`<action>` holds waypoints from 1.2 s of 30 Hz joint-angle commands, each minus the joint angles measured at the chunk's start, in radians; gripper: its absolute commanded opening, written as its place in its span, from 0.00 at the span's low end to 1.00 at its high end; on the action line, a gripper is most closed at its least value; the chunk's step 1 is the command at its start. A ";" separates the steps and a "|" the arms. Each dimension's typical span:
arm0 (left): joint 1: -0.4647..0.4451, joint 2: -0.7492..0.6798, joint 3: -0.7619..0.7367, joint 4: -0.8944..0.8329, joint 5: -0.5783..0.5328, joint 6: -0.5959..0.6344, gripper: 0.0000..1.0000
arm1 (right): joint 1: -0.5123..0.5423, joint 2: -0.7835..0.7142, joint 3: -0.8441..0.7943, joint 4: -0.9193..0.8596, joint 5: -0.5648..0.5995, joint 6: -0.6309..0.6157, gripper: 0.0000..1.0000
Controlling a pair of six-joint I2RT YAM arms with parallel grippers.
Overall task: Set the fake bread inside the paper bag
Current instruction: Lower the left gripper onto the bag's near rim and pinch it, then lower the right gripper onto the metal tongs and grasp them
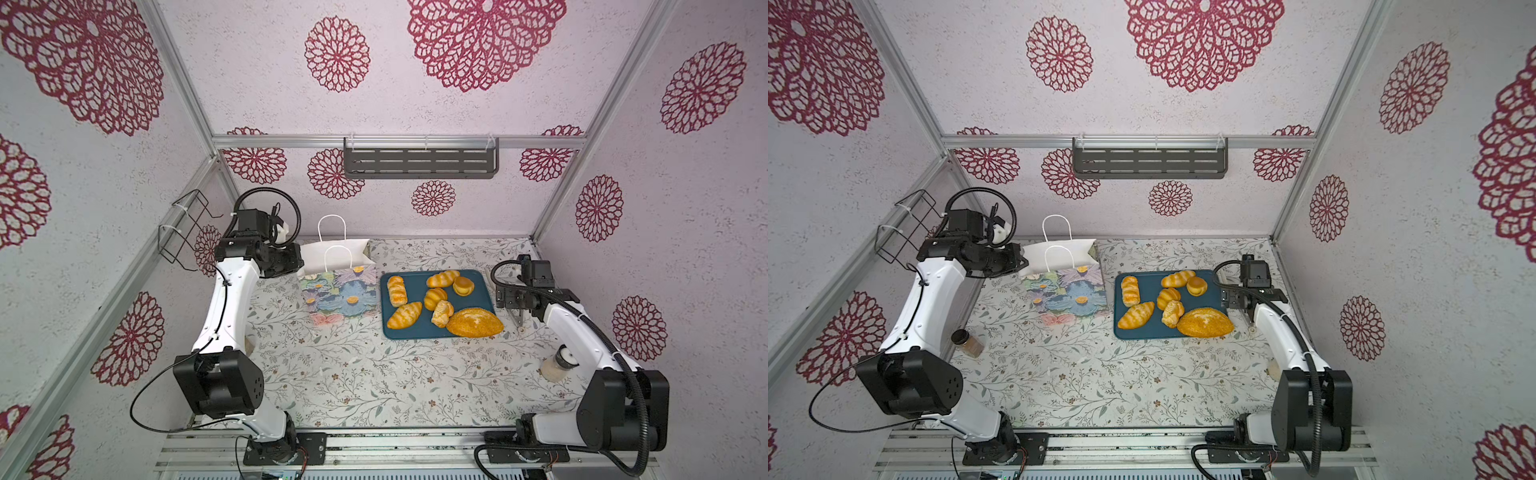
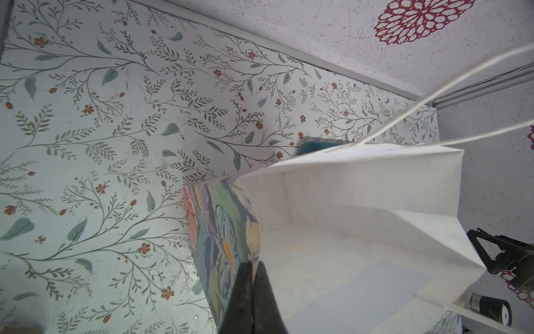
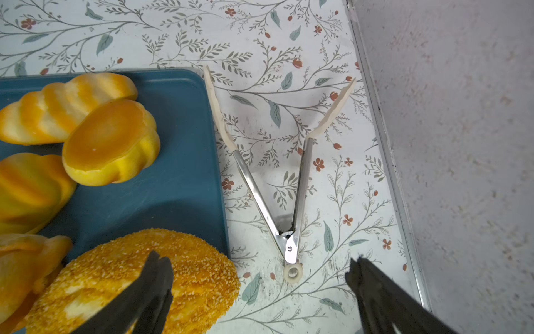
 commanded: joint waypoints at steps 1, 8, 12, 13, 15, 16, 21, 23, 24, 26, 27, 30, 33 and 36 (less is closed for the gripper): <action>0.008 -0.014 0.016 0.049 0.059 0.010 0.00 | -0.016 0.033 0.009 0.028 0.032 -0.025 0.99; -0.011 -0.056 -0.070 0.110 0.025 0.017 0.00 | -0.031 0.134 0.011 0.058 0.023 -0.032 0.99; -0.012 -0.078 -0.119 0.157 0.034 0.003 0.00 | -0.039 0.191 0.024 0.061 0.024 -0.040 0.99; -0.012 -0.079 -0.123 0.161 0.029 -0.001 0.00 | -0.041 0.205 0.028 0.061 0.027 -0.042 0.99; -0.012 -0.075 -0.130 0.165 0.028 -0.006 0.00 | -0.047 0.228 0.033 0.060 0.040 -0.058 0.99; -0.013 -0.071 -0.131 0.167 0.031 -0.013 0.00 | -0.053 0.238 0.036 0.058 0.049 -0.068 0.99; -0.014 -0.073 -0.140 0.174 0.041 -0.032 0.00 | -0.082 0.282 0.046 0.073 0.009 -0.076 0.99; -0.014 -0.080 -0.147 0.179 0.029 -0.038 0.02 | -0.085 0.299 0.044 0.089 0.012 -0.083 0.99; -0.014 -0.082 -0.150 0.180 0.024 -0.040 0.02 | -0.085 0.306 0.044 0.100 0.017 -0.085 0.99; -0.014 -0.090 -0.161 0.190 0.020 -0.048 0.05 | -0.089 0.323 0.053 0.109 0.014 -0.090 0.99; -0.014 -0.092 -0.164 0.194 0.021 -0.051 0.07 | -0.091 0.328 0.057 0.112 0.011 -0.091 0.99; -0.015 -0.092 -0.171 0.201 0.026 -0.063 0.12 | -0.094 0.345 0.067 0.127 -0.001 -0.093 0.99; -0.018 -0.093 -0.171 0.195 0.019 -0.068 0.15 | -0.097 0.369 0.082 0.136 -0.004 -0.117 0.99; -0.020 -0.100 -0.178 0.197 -0.001 -0.065 0.18 | -0.100 0.390 0.102 0.135 -0.009 -0.138 0.99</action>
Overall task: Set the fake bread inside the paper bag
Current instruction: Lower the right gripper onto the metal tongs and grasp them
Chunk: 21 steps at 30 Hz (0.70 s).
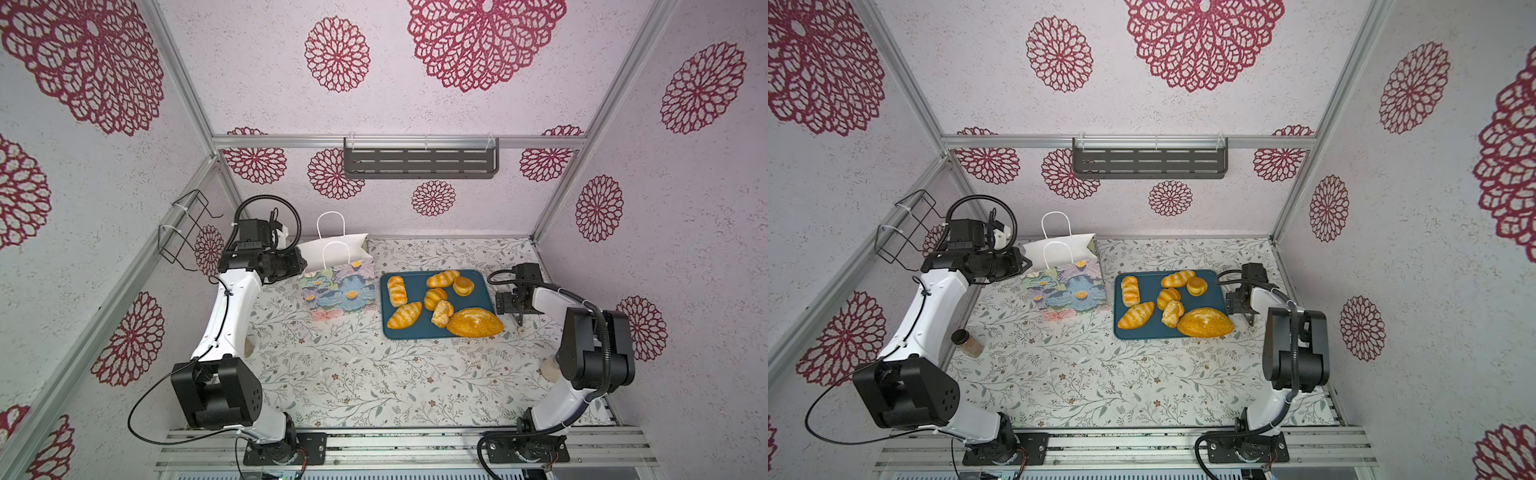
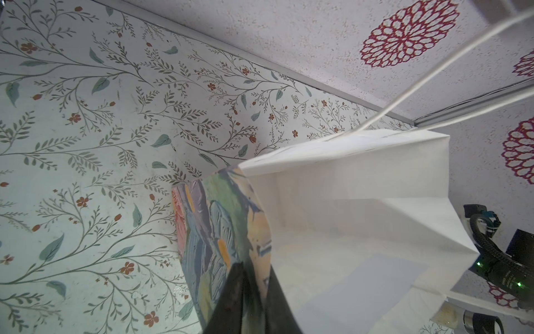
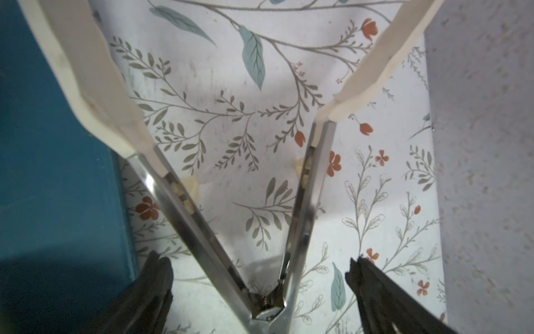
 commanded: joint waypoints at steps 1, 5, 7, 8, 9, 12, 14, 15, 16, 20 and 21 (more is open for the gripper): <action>-0.007 -0.030 -0.010 0.009 -0.021 0.002 0.19 | -0.009 0.016 0.041 0.020 -0.012 -0.038 0.99; -0.007 -0.036 -0.010 0.009 -0.027 -0.001 0.21 | -0.021 0.045 0.063 0.020 -0.028 -0.034 0.99; -0.007 -0.044 -0.015 0.017 -0.029 -0.002 0.22 | -0.024 0.061 0.077 0.016 -0.045 -0.030 0.99; -0.007 -0.047 -0.018 0.020 -0.030 -0.002 0.23 | -0.026 0.064 0.083 0.017 -0.051 -0.026 0.99; -0.007 -0.050 -0.020 0.023 -0.030 -0.003 0.23 | -0.028 0.067 0.086 0.022 -0.060 -0.022 0.99; -0.007 -0.052 -0.023 0.024 -0.028 -0.003 0.26 | -0.035 0.076 0.096 0.033 -0.081 -0.014 0.99; -0.008 -0.048 -0.021 0.023 -0.024 -0.003 0.27 | -0.039 0.086 0.107 0.033 -0.100 -0.011 0.99; -0.007 -0.049 -0.018 0.023 -0.022 -0.004 0.27 | -0.041 0.094 0.113 0.031 -0.105 -0.011 0.98; -0.007 -0.047 -0.019 0.024 -0.019 -0.005 0.28 | -0.041 0.101 0.119 0.027 -0.106 -0.010 0.98; -0.007 -0.048 -0.022 0.028 -0.015 -0.009 0.29 | -0.044 0.128 0.130 0.024 -0.108 -0.011 0.96; -0.008 -0.047 -0.022 0.027 -0.015 -0.009 0.30 | -0.044 0.135 0.132 0.021 -0.105 -0.009 0.96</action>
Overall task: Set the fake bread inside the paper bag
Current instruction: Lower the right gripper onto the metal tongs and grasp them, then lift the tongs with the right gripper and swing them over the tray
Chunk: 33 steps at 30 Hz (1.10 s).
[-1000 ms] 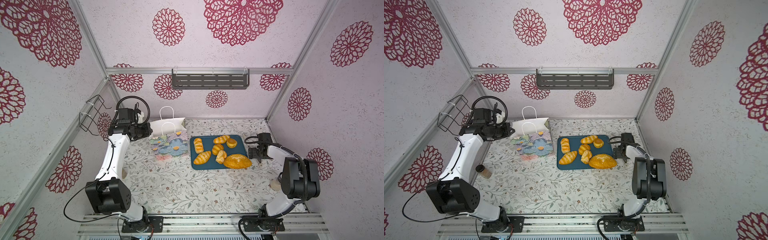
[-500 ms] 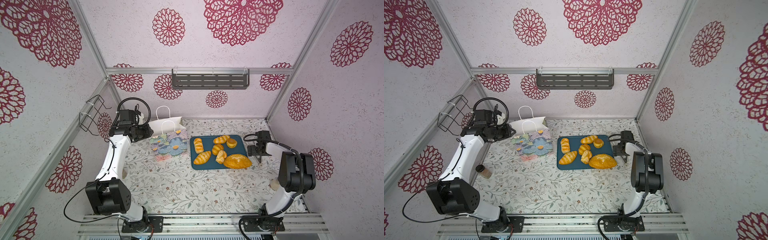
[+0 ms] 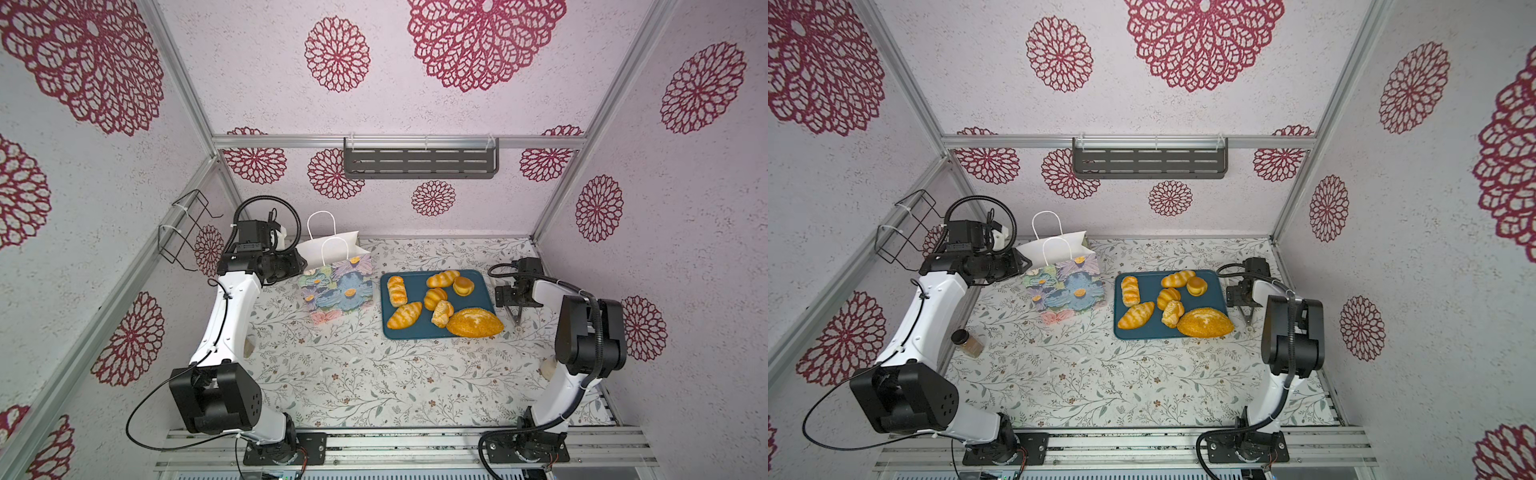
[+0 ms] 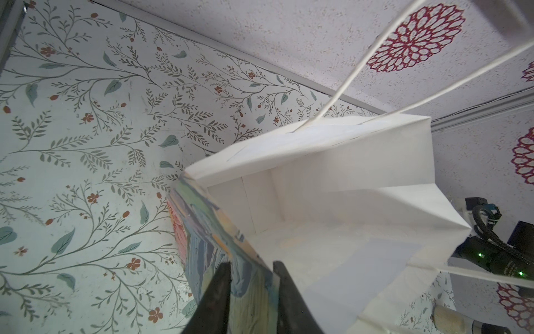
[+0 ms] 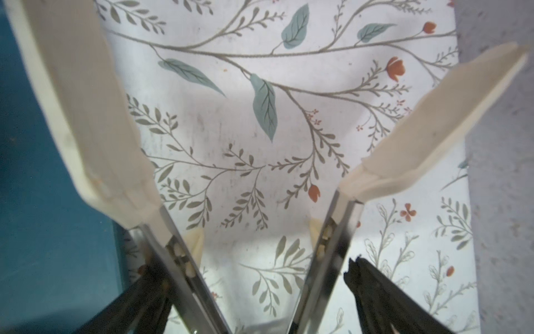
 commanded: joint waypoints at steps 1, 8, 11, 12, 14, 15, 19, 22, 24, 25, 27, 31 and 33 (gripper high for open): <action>-0.005 -0.022 -0.007 0.023 0.013 0.003 0.30 | -0.009 0.018 0.027 -0.006 -0.010 0.002 0.95; -0.005 -0.024 -0.010 0.028 0.014 0.000 0.32 | -0.011 0.029 0.036 0.011 -0.016 0.010 0.90; -0.005 -0.025 -0.011 0.027 0.010 -0.001 0.33 | -0.011 0.028 0.042 0.019 -0.031 0.020 0.90; -0.005 -0.024 -0.011 0.028 0.010 -0.001 0.33 | -0.011 0.031 0.047 0.020 -0.035 0.025 0.90; -0.005 -0.025 -0.014 0.030 0.007 0.001 0.33 | -0.011 0.034 0.049 0.023 -0.040 0.031 0.91; -0.005 -0.025 -0.013 0.030 0.007 -0.001 0.33 | -0.011 0.035 0.049 0.025 -0.040 0.035 0.91; -0.006 -0.023 -0.013 0.030 0.008 -0.001 0.33 | -0.011 0.045 0.053 0.030 -0.042 0.049 0.92; -0.006 -0.022 -0.013 0.031 0.010 -0.002 0.33 | -0.010 0.047 0.053 0.038 -0.041 0.062 0.92; -0.008 -0.019 -0.014 0.031 0.011 -0.003 0.33 | -0.011 0.051 0.056 0.039 -0.040 0.068 0.92; -0.009 -0.019 -0.013 0.030 0.012 -0.003 0.33 | -0.011 0.054 0.058 0.039 -0.040 0.072 0.92; -0.008 -0.020 -0.013 0.031 0.009 -0.001 0.33 | -0.011 0.059 0.065 0.037 -0.040 0.078 0.90; -0.008 -0.020 -0.015 0.031 0.010 -0.001 0.33 | -0.011 0.065 0.079 0.028 -0.040 0.088 0.84; -0.008 -0.019 -0.014 0.031 0.009 -0.002 0.34 | -0.011 0.063 0.083 0.022 -0.042 0.092 0.79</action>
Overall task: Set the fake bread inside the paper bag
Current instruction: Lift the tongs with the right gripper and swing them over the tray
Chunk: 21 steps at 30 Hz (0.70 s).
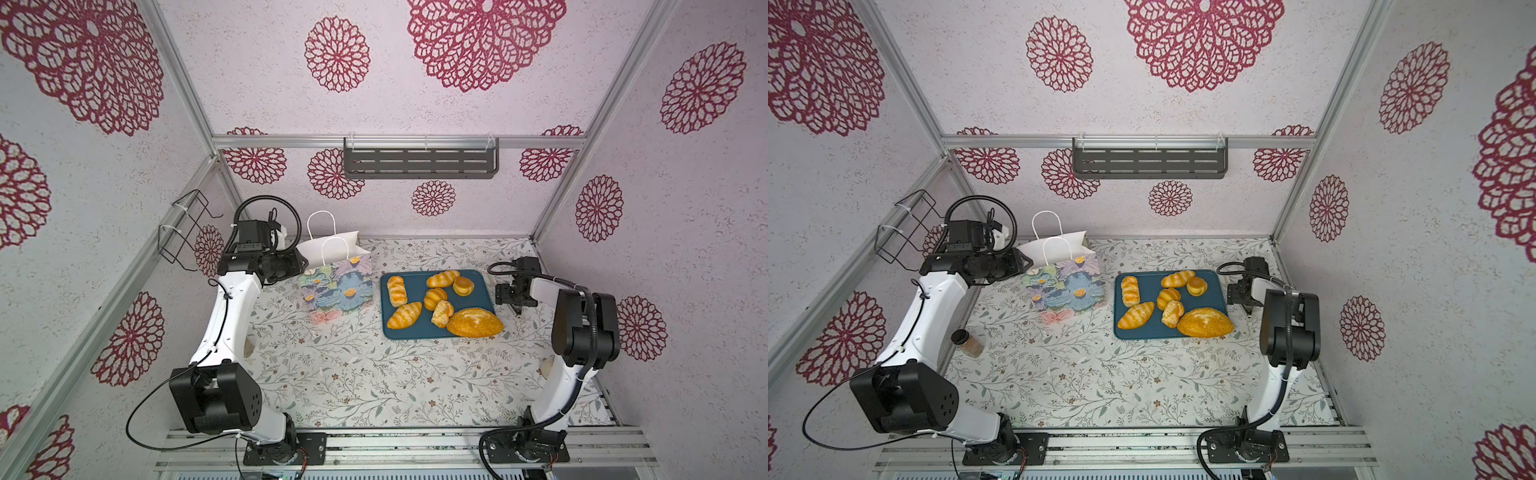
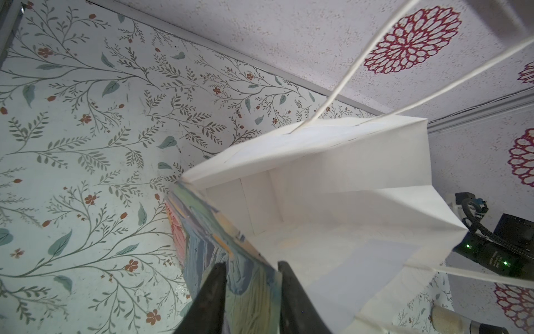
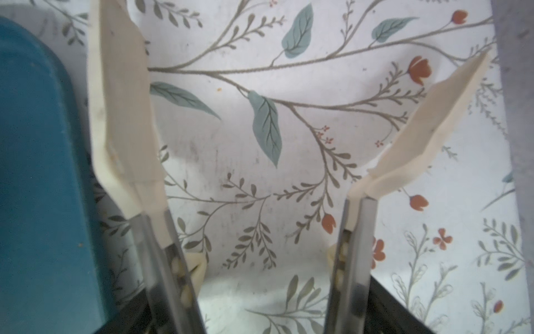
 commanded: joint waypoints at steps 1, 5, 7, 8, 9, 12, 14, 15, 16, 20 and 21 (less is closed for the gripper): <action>-0.005 -0.018 -0.013 0.025 0.008 0.003 0.34 | -0.005 -0.009 0.039 -0.007 -0.015 0.026 0.77; -0.007 -0.017 -0.014 0.025 0.011 0.003 0.33 | -0.004 -0.043 0.035 -0.019 -0.017 0.036 0.71; -0.008 -0.017 -0.015 0.026 0.011 0.002 0.34 | -0.005 -0.073 0.028 -0.017 -0.016 0.047 0.70; -0.009 -0.019 -0.015 0.027 0.007 0.002 0.34 | -0.003 -0.086 0.026 -0.019 -0.020 0.054 0.69; -0.011 -0.018 -0.017 0.029 0.007 0.002 0.33 | -0.003 -0.105 0.024 -0.024 -0.024 0.055 0.69; -0.017 -0.019 -0.018 0.031 0.005 0.002 0.34 | -0.002 -0.156 0.028 -0.049 -0.029 0.072 0.68; -0.020 -0.019 -0.019 0.030 0.004 0.002 0.33 | -0.002 -0.194 0.025 -0.063 -0.038 0.082 0.68; -0.022 -0.019 -0.020 0.032 0.006 0.002 0.34 | -0.001 -0.215 0.021 -0.070 -0.043 0.089 0.68; -0.022 -0.021 -0.021 0.033 0.006 0.002 0.33 | 0.000 -0.233 0.018 -0.077 -0.051 0.092 0.68; -0.025 -0.023 -0.024 0.037 0.007 0.002 0.34 | 0.006 -0.312 0.000 -0.121 -0.081 0.116 0.67; -0.026 -0.023 -0.025 0.039 0.008 0.001 0.33 | 0.010 -0.332 -0.008 -0.132 -0.088 0.121 0.67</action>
